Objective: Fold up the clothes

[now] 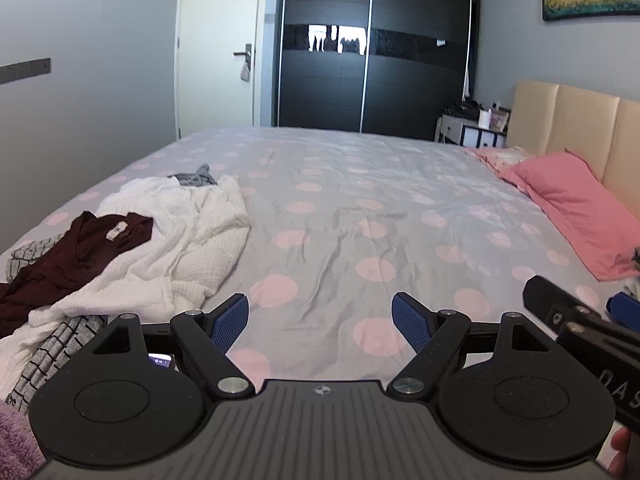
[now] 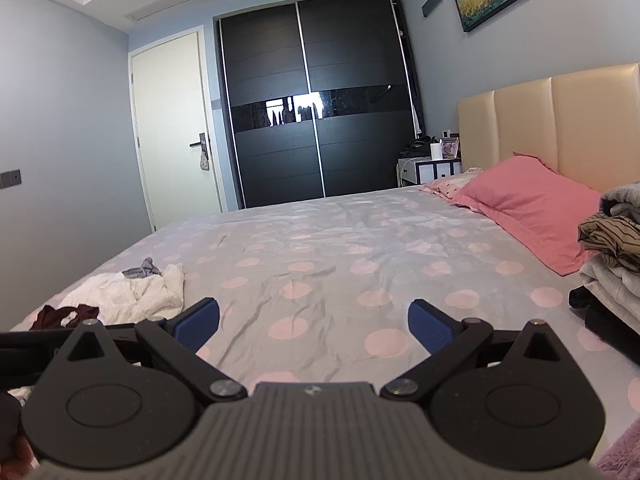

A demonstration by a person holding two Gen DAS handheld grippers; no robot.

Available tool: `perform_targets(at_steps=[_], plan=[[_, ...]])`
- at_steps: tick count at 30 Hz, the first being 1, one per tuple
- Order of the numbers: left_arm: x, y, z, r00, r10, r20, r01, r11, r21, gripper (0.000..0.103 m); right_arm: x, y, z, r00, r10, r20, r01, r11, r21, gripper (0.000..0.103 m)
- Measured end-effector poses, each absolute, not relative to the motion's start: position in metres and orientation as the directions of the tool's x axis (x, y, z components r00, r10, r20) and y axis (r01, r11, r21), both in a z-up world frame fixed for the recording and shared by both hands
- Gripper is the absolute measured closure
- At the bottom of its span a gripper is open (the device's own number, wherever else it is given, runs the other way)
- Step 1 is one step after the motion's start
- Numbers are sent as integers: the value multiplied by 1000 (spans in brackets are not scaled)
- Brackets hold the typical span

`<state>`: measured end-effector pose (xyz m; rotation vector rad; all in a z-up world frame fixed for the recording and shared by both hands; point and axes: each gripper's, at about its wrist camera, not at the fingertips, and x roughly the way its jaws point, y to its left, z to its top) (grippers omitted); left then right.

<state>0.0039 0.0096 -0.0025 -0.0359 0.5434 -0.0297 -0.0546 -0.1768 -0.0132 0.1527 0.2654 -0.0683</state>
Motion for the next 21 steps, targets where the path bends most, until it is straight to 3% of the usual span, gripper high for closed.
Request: perform_targets(at_steps=[9, 16, 21], plan=[[44, 67, -18, 810, 69, -582, -43, 997, 58, 25, -44, -193, -20, 939, -49, -341, 103, 985, 140, 1], [87, 146, -36, 769, 220, -600, -114, 971, 209, 44, -28, -194, -34, 917, -35, -397, 94, 987, 130, 1], [129, 219, -70, 731, 287, -619, -219, 958, 185, 55, -15, -190, -46, 895, -38, -444, 94, 990, 106, 1]])
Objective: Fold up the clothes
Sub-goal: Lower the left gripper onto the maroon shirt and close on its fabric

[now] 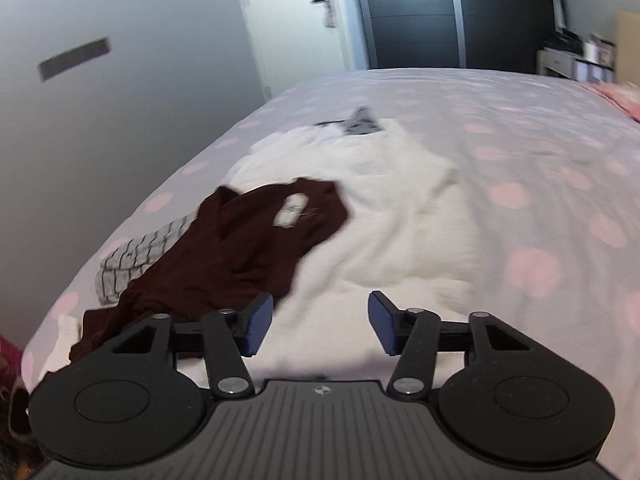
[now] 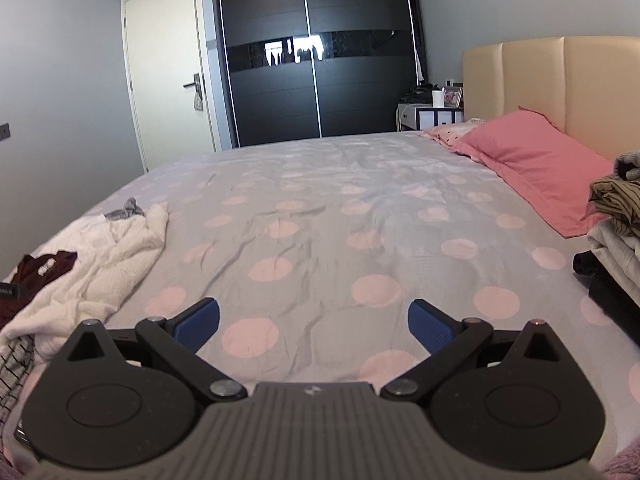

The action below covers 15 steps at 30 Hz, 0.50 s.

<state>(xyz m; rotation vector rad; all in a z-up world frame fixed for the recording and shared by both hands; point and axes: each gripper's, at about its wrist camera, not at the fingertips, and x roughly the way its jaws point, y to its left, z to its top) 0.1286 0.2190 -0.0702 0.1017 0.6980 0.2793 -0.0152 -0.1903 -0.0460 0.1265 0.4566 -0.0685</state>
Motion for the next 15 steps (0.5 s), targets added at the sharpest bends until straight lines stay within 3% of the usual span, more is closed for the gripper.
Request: perform_targets(at_steps=[4, 13, 15], plan=[[149, 256, -98, 687, 349, -637, -284, 936, 207, 65, -7, -191, -56, 882, -49, -469, 104, 990, 93, 1], [162, 263, -119, 722, 349, -597, -257, 937, 237, 59, 15, -191, -78, 834, -44, -550, 122, 987, 106, 1], [166, 265, -118, 722, 343, -601, -265, 939, 218, 74, 17, -189, -81, 831, -36, -555, 112, 988, 103, 1]])
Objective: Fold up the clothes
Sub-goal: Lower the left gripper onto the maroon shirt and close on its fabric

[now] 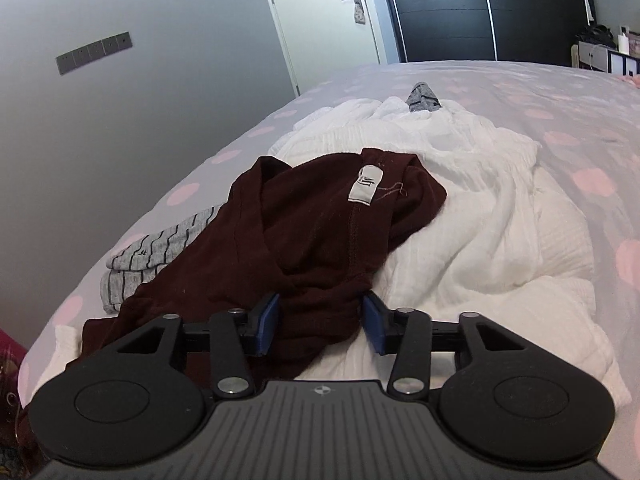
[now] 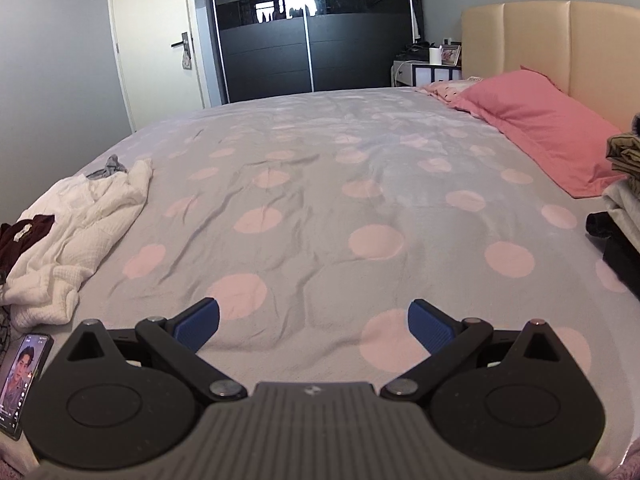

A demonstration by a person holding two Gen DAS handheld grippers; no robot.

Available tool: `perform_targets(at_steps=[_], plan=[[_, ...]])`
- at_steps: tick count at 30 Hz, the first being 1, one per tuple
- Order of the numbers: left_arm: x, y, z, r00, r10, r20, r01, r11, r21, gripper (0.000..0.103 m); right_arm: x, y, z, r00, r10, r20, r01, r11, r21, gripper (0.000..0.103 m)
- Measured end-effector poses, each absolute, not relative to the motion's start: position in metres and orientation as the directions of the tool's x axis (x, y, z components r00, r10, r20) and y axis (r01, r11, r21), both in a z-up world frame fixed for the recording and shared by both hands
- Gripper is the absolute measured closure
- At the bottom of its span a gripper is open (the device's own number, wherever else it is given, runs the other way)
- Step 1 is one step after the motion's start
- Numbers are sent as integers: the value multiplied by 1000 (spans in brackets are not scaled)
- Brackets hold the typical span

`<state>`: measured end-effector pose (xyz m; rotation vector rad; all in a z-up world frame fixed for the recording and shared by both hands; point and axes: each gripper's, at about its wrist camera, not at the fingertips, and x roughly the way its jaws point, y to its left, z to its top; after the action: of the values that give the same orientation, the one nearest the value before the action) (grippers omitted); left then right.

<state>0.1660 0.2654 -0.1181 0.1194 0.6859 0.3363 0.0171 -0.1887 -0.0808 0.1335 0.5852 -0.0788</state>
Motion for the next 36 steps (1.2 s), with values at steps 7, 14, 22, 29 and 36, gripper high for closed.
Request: perform_targets(at_steps=[7, 14, 22, 29, 36], plan=[[162, 267, -88, 771, 355, -528, -312, 934, 173, 96, 16, -184, -79, 839, -32, -543, 105, 989, 103, 1], [144, 246, -9, 887, 234, -397, -254, 967, 4, 98, 3, -183, -67, 866, -30, -499, 94, 990, 104, 1], [101, 159, 88, 968, -135, -213, 126, 991, -54, 103, -26, -190, -41, 911, -37, -411, 89, 990, 110, 1], [108, 146, 85, 938, -65, -341, 83, 996, 39, 100, -47, -204, -30, 923, -60, -381, 113, 986, 120, 1], [131, 187, 34, 869, 98, -485, -72, 995, 72, 89, -48, -205, -31, 921, -42, -388, 103, 985, 139, 1]])
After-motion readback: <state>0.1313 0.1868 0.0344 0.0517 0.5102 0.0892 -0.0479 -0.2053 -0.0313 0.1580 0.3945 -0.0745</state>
